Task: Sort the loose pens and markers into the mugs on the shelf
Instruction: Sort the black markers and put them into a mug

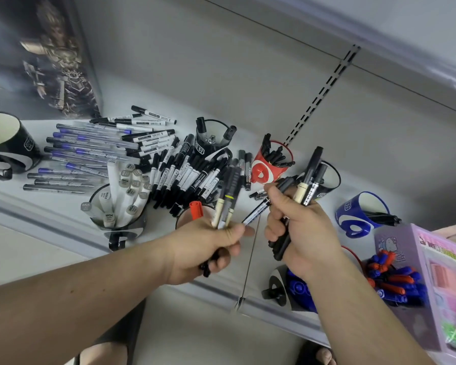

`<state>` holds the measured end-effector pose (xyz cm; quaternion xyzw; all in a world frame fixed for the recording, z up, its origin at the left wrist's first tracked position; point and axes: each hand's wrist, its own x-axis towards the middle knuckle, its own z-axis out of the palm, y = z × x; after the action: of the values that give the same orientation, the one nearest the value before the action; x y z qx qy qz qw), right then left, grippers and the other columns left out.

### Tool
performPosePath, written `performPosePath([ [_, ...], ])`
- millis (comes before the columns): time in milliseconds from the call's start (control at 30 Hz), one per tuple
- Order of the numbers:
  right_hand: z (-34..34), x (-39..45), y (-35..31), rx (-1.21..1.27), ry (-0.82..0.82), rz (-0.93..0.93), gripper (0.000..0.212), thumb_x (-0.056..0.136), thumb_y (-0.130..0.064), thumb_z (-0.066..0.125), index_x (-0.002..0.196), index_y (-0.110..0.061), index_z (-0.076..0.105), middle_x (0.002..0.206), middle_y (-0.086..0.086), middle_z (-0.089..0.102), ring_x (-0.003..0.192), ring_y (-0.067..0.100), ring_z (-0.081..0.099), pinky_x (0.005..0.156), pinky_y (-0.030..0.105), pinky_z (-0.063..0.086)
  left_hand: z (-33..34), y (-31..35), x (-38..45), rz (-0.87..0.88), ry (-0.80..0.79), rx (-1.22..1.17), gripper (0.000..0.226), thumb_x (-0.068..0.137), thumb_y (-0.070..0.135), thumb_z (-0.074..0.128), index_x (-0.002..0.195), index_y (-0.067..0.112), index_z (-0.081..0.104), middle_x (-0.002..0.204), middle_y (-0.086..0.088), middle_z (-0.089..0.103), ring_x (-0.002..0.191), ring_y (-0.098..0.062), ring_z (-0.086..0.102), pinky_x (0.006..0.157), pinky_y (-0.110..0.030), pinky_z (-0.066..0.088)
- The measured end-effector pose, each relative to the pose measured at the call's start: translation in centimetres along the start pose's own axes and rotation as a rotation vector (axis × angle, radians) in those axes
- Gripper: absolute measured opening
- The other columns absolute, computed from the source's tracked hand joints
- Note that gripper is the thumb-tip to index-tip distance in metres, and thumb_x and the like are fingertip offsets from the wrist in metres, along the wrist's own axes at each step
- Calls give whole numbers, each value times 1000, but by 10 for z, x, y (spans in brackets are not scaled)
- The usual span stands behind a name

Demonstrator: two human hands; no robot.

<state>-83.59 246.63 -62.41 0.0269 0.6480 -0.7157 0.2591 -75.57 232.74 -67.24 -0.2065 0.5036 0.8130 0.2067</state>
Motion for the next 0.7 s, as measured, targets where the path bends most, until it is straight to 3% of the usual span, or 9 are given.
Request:
performPosePath([
  [67,-4,-2,-1,42,-17,24,31,70,-23,70,93,-6,58,56,3,37,38,12,33,41,25,30,-3,1,4,50,81,-194,26,80,26,63,97,6,63,59,0,57,41,-9,41,36,-16,27],
  [200,-13,-7,-1,169,-153,125,29,78,-34,62,88,-8,71,65,3,44,39,11,32,40,22,30,-8,9,9,143,214,-387,14,73,20,67,75,13,55,58,-1,54,40,-7,40,34,-14,26],
  [300,-18,-9,-4,211,-248,276,53,81,-53,52,81,-6,74,66,6,52,37,10,29,40,19,24,-10,14,8,181,232,-409,17,68,21,69,68,12,54,55,0,50,41,-7,39,35,-14,25],
  [433,-17,-10,-6,90,-266,372,36,77,-43,62,73,-8,72,65,6,52,37,9,27,37,19,26,-11,17,7,183,206,-364,22,68,23,71,66,12,53,55,0,45,42,-8,36,36,-14,26],
  [533,-15,-11,-3,33,-330,399,20,72,-30,67,80,-12,68,74,11,59,36,8,28,37,19,25,-9,19,7,221,205,-254,28,68,27,72,70,7,54,58,-1,46,43,-9,37,38,-16,26],
  [633,-15,-11,0,-102,-428,419,28,71,-20,74,96,-10,69,71,13,64,35,9,30,38,19,25,-6,26,3,285,190,-108,35,75,29,69,90,0,58,55,0,45,44,-10,36,39,-18,26],
  [700,-15,-12,5,-185,-480,427,27,75,-22,71,99,-9,72,58,11,59,36,12,30,39,21,25,-5,30,0,305,154,-36,26,82,26,66,88,1,60,52,3,47,44,-10,36,40,-18,27],
])
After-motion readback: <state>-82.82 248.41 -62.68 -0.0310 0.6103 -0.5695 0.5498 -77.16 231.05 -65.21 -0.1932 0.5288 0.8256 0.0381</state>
